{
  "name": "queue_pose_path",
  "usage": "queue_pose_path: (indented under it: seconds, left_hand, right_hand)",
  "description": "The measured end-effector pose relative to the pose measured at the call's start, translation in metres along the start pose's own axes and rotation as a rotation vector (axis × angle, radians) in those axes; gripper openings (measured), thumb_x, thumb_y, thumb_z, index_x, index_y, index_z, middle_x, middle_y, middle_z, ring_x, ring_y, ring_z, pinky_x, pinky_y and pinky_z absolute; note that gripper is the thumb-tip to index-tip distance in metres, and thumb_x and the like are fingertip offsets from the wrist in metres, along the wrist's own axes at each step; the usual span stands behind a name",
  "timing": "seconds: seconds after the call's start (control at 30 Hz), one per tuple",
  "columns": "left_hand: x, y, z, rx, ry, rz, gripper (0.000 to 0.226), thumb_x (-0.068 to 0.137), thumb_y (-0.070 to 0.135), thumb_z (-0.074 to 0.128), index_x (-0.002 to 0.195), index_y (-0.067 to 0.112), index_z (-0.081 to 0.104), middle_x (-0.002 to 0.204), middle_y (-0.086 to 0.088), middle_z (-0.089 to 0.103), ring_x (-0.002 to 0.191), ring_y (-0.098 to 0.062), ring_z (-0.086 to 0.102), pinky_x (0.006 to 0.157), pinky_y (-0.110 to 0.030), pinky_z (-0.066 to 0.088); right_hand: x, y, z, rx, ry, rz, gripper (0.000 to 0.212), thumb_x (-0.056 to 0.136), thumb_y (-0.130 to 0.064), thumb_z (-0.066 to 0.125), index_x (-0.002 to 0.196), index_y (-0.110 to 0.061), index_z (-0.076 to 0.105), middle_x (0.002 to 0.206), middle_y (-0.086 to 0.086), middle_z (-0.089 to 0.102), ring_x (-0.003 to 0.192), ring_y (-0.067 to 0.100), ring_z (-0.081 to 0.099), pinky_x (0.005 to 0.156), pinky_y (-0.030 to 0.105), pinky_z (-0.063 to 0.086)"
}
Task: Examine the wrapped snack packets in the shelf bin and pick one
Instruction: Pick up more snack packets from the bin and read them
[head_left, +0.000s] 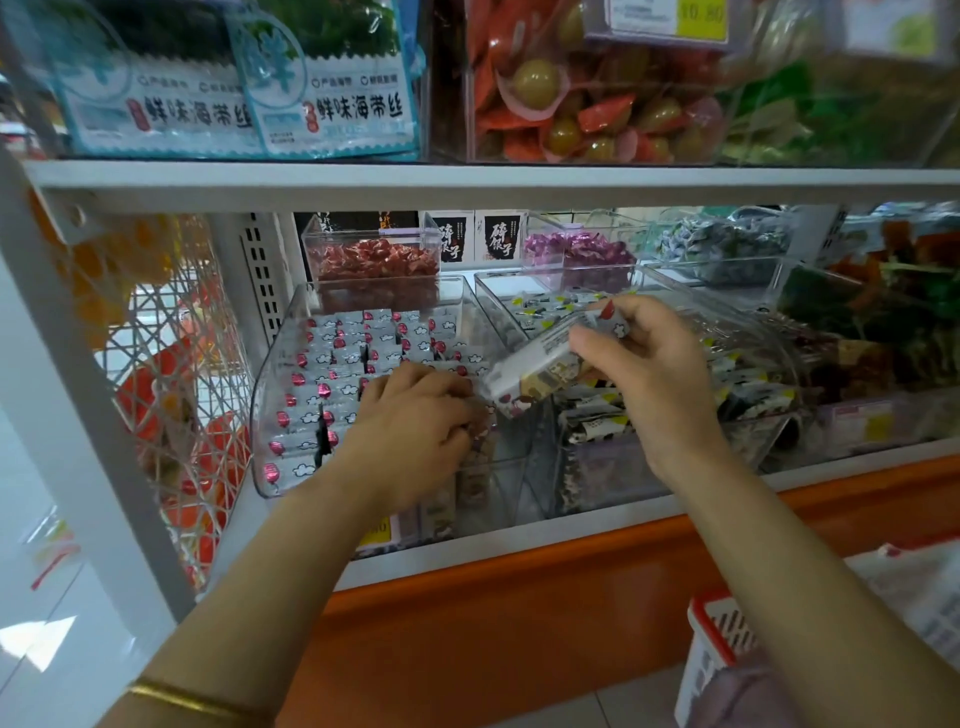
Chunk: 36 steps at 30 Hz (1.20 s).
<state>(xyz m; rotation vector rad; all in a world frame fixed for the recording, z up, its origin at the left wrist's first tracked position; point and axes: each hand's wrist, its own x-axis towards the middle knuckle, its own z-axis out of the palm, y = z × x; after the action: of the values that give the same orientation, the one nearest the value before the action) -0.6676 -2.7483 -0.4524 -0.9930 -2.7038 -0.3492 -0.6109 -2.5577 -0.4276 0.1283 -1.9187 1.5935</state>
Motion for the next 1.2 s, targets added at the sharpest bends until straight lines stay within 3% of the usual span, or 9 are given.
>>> queue_pose_path:
  seconds: [0.07, 0.2, 0.33, 0.43, 0.63, 0.83, 0.97, 1.1, 1.2]
  left_hand:
    - [0.003, -0.005, 0.0, -0.007, 0.006, -0.023, 0.035, 0.093, 0.026, 0.039, 0.122, 0.031, 0.059, 0.138, 0.013, 0.041, 0.123, -0.011, 0.02, 0.1, -0.032, 0.013]
    - [0.004, -0.011, 0.002, -0.015, -0.043, -0.08, 0.039, 0.094, 0.028, 0.037, 0.13, 0.03, 0.052, 0.134, 0.011, 0.043, 0.121, -0.014, 0.025, 0.102, -0.039, 0.016]
    - [0.002, -0.01, -0.001, -0.072, -0.034, -0.083, 0.04, 0.093, 0.026, 0.039, 0.131, 0.029, 0.051, 0.133, 0.01, 0.044, 0.12, -0.016, 0.028, 0.103, -0.042, 0.017]
    - [-0.001, -0.01, -0.006, -0.115, -0.013, -0.076, 0.041, 0.091, 0.024, 0.042, 0.13, 0.027, 0.053, 0.133, 0.008, 0.047, 0.123, -0.018, 0.032, 0.106, -0.044, 0.022]
    - [-0.008, -0.01, -0.012, -0.212, -0.011, -0.072, 0.026, 0.087, 0.013, 0.048, 0.107, 0.019, 0.064, 0.12, 0.006, 0.058, 0.114, -0.019, 0.044, 0.103, -0.046, 0.032]
    - [-0.013, -0.007, -0.019, -0.327, 0.027, -0.078, 0.023, 0.083, 0.003, 0.05, 0.076, 0.023, 0.061, 0.112, 0.002, 0.061, 0.108, -0.019, 0.048, 0.099, -0.044, 0.036]
    - [-0.015, -0.006, -0.019, -0.332, 0.024, -0.071, 0.027, 0.084, 0.004, 0.05, 0.074, 0.027, 0.058, 0.112, 0.003, 0.061, 0.11, -0.018, 0.048, 0.1, -0.043, 0.037]
    - [-0.017, -0.008, -0.019, -0.343, 0.036, -0.088, 0.021, 0.085, 0.004, 0.051, 0.086, 0.018, 0.067, 0.114, 0.003, 0.061, 0.113, -0.017, 0.048, 0.101, -0.043, 0.036]
    - [-0.017, -0.008, -0.02, -0.356, 0.027, -0.107, 0.023, 0.084, 0.006, 0.051, 0.092, 0.02, 0.067, 0.116, 0.003, 0.059, 0.114, -0.016, 0.048, 0.102, -0.043, 0.036]
  right_hand:
    - [-0.001, 0.0, 0.003, -0.107, -0.065, -0.063, 0.009, 0.083, -0.02, 0.068, 0.086, -0.023, 0.06, 0.085, 0.009, 0.062, 0.077, 0.022, 0.06, 0.07, 0.035, 0.052]
    - [-0.004, 0.001, 0.015, -0.445, -0.229, -0.24, 0.016, 0.079, -0.025, 0.072, 0.092, -0.021, 0.062, 0.088, -0.007, 0.059, 0.08, 0.002, 0.054, 0.07, 0.013, 0.044]
    - [-0.003, 0.003, 0.026, -0.863, -0.386, -0.365, 0.035, 0.076, -0.045, 0.069, 0.102, -0.022, 0.068, 0.104, -0.007, 0.063, 0.107, 0.013, 0.043, 0.089, 0.03, 0.028]
    - [0.001, 0.0, 0.029, -1.013, -0.443, -0.446, 0.042, 0.078, -0.052, 0.063, 0.111, -0.026, 0.066, 0.115, -0.008, 0.062, 0.119, 0.015, 0.037, 0.094, 0.031, 0.018]
    - [0.011, -0.01, 0.033, -1.112, -0.592, -0.431, 0.044, 0.082, -0.051, 0.059, 0.115, -0.023, 0.062, 0.117, -0.006, 0.059, 0.12, 0.015, 0.041, 0.113, 0.035, 0.006]
    - [0.005, -0.015, 0.037, -1.123, -0.65, -0.424, 0.038, 0.081, -0.047, 0.063, 0.109, -0.021, 0.061, 0.106, -0.007, 0.06, 0.105, 0.015, 0.056, 0.114, 0.04, 0.006]
    - [0.0, -0.007, 0.043, -1.279, -0.709, -0.474, 0.027, 0.085, -0.044, 0.06, 0.096, -0.019, 0.063, 0.09, -0.009, 0.056, 0.104, 0.015, 0.053, 0.115, 0.048, 0.005]
    - [-0.001, -0.004, 0.04, -1.292, -0.785, -0.396, 0.031, 0.095, -0.039, 0.045, 0.082, -0.021, 0.065, 0.094, -0.003, 0.063, 0.119, 0.016, 0.041, 0.116, 0.052, 0.001]
    - [0.01, -0.012, 0.039, -1.145, -0.66, -0.388, 0.025, 0.095, -0.028, 0.046, 0.076, -0.027, 0.062, 0.088, -0.006, 0.064, 0.102, 0.014, 0.05, 0.114, 0.045, 0.018]
